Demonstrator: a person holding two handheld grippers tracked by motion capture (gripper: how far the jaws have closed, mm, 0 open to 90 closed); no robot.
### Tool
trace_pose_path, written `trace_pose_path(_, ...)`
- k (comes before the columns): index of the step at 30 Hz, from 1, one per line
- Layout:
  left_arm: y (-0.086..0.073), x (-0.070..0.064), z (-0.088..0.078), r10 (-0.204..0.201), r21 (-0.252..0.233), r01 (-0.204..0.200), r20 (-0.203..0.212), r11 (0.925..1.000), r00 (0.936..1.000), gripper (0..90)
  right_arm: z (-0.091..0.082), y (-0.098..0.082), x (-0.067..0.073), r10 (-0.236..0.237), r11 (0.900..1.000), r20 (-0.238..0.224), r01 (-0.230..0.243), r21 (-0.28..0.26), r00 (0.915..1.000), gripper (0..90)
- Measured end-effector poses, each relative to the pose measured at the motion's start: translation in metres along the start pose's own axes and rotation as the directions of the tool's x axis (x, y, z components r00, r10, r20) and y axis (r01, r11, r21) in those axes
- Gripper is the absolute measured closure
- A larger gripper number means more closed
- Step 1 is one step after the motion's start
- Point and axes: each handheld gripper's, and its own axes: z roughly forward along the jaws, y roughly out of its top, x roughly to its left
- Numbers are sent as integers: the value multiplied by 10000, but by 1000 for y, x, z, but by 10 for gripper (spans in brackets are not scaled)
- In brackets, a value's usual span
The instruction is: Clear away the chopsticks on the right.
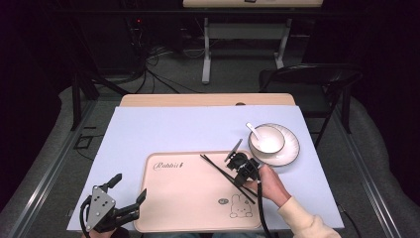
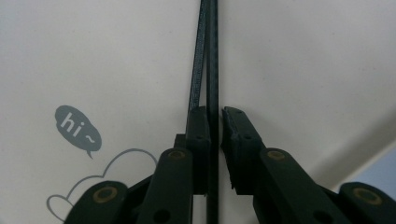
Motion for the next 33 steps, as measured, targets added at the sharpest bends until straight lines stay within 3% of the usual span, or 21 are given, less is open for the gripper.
trace_pose_path(3, 0, 0, 0, 7, -17, -7, 4, 10000, 10000, 154, 0, 0, 0, -47, 10000, -7, 47, 5, 10000, 732)
trace_pose_path(8, 0, 0, 0, 7, -13, -7, 10, 10000, 10000, 154, -12, -2, -1, -239, 9990, -23, 238, -377, 9997, 442)
trace_pose_path(12, 0, 0, 0, -2, -13, 2, 10, 10000, 10000, 154, -31, -6, -2, -435, 9913, 326, 472, -1233, 9985, 266)
trace_pose_path(15, 0, 0, 0, 5, 11, -5, 16, 10000, 10000, 154, -45, -12, -1, -621, 9749, 461, 705, -2113, 9970, 177)
trace_pose_path(18, 0, 0, 0, 11, 17, -11, 0, 10000, 10000, 154, -56, -21, 0, -936, 9464, 392, 1011, -3066, 9948, 123)
trace_pose_path(20, 0, 0, 1, 22, 27, -22, 12, 10000, 10000, 154, -64, -29, 2, -1280, 9146, 560, 1397, -3794, 9902, 84)
trace_pose_path(22, 0, 0, 0, 27, 31, -27, 12, 10000, 10000, 154, -70, -35, 4, -1415, 8903, 874, 1654, -4243, 9861, 49)
trace_pose_path(24, 0, 0, 0, -6, 26, 6, 1, 10000, 10000, 154, -78, -44, 3, -1362, 8652, 974, 1662, -4731, 9859, 16)
trace_pose_path(25, 0, 0, 0, -4, 30, 4, -1, 10000, 10000, 154, -82, -49, 3, -1414, 8469, 1037, 1746, -5023, 9845, 4)
trace_pose_path(27, 0, 0, 0, -15, 34, 15, -11, 10000, 10000, 154, -87, -59, 3, -1403, 8256, 1188, 1824, -5340, 9830, 0)
trace_pose_path(28, 0, 0, 0, -1, 42, 1, -16, 10000, 10000, 154, -90, -67, 4, -1333, 8066, 1416, 1904, -5596, 9809, 0)
trace_pose_path(30, 0, 0, 0, -33, 44, 33, -13, 10000, 10000, 154, -91, -76, 4, -1302, 7897, 1508, 1944, -5819, 9800, 0)
trace_pose_path(33, 0, 1, -1, -63, 39, 63, -31, 10000, 10000, 154, -93, -96, 4, -1118, 7556, 1806, 2017, -6232, 9772, 0)
